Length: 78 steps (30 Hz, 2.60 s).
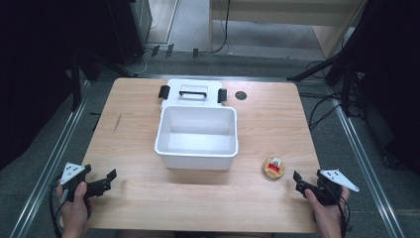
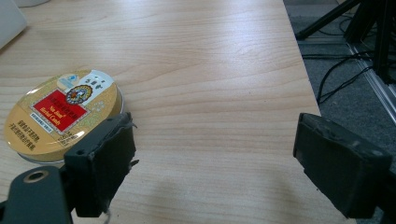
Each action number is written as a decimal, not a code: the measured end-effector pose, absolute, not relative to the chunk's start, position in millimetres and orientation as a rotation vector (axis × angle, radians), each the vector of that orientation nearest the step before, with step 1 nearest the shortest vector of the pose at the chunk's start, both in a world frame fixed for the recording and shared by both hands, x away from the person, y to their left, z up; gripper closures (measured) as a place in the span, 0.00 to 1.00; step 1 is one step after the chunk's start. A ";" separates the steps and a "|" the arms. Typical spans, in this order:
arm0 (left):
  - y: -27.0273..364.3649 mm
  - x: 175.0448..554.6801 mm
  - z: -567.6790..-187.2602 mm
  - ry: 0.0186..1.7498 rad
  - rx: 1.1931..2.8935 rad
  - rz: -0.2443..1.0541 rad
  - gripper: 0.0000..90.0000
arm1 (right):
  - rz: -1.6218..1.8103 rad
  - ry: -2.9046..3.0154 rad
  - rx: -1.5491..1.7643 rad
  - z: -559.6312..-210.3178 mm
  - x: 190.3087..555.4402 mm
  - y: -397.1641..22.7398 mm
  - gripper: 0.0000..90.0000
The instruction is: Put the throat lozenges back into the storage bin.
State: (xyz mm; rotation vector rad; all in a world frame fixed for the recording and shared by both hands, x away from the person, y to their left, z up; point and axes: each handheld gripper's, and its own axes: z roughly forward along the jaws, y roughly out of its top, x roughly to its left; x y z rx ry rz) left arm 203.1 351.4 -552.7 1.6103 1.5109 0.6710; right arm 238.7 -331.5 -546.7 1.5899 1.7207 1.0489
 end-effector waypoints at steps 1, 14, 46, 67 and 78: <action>350.9 203.4 -552.8 1.511 1.614 0.671 0.02 | 1.048 1.721 1.591 -546.7 238.9 -331.5 0.14; 350.2 202.5 -552.6 1.503 1.614 0.686 0.02 | 1.037 1.731 1.592 -547.4 238.3 -330.2 0.14; 353.9 205.9 -553.0 1.586 1.529 0.678 0.02 | 0.835 1.815 1.540 -543.0 237.7 -316.2 0.14; 351.6 209.4 -553.4 1.586 1.574 0.656 0.06 | 0.618 2.176 1.468 -495.0 272.0 -289.7 0.15; 351.3 208.7 -553.3 1.583 1.568 0.660 0.06 | 0.419 2.324 1.411 -479.6 298.6 -273.1 0.15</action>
